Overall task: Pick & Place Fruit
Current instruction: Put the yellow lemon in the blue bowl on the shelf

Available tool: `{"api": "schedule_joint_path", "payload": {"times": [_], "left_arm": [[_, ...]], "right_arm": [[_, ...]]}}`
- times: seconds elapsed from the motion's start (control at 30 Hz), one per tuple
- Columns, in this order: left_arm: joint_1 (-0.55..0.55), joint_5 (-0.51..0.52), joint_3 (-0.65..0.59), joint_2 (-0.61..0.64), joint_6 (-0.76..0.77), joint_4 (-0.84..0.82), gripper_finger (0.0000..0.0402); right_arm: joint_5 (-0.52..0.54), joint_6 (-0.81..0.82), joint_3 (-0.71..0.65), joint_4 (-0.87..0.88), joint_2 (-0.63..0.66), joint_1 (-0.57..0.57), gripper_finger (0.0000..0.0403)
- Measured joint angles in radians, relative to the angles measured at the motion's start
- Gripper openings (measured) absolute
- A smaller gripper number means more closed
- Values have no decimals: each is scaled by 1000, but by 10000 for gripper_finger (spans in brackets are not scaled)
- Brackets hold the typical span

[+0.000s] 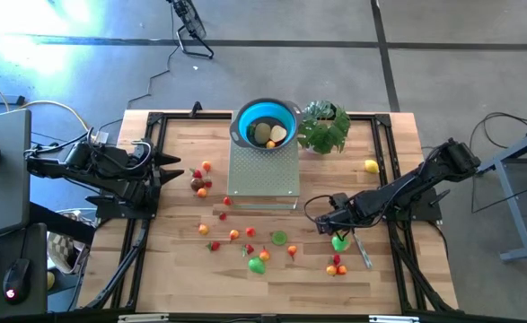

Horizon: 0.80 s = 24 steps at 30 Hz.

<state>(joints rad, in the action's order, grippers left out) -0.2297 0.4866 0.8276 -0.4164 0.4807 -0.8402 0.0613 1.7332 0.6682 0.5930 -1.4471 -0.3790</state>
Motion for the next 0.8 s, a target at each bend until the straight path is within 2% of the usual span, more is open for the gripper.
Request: {"api": "schedule_joint_path", "payload": {"times": [0.67,0.8], "left_arm": [[0,6,0,0,0,0,205],[0,6,0,0,0,0,205]], "right_arm": [[19,-1,0,0,0,0,248],[14,41,0,0,0,0,248]]}}
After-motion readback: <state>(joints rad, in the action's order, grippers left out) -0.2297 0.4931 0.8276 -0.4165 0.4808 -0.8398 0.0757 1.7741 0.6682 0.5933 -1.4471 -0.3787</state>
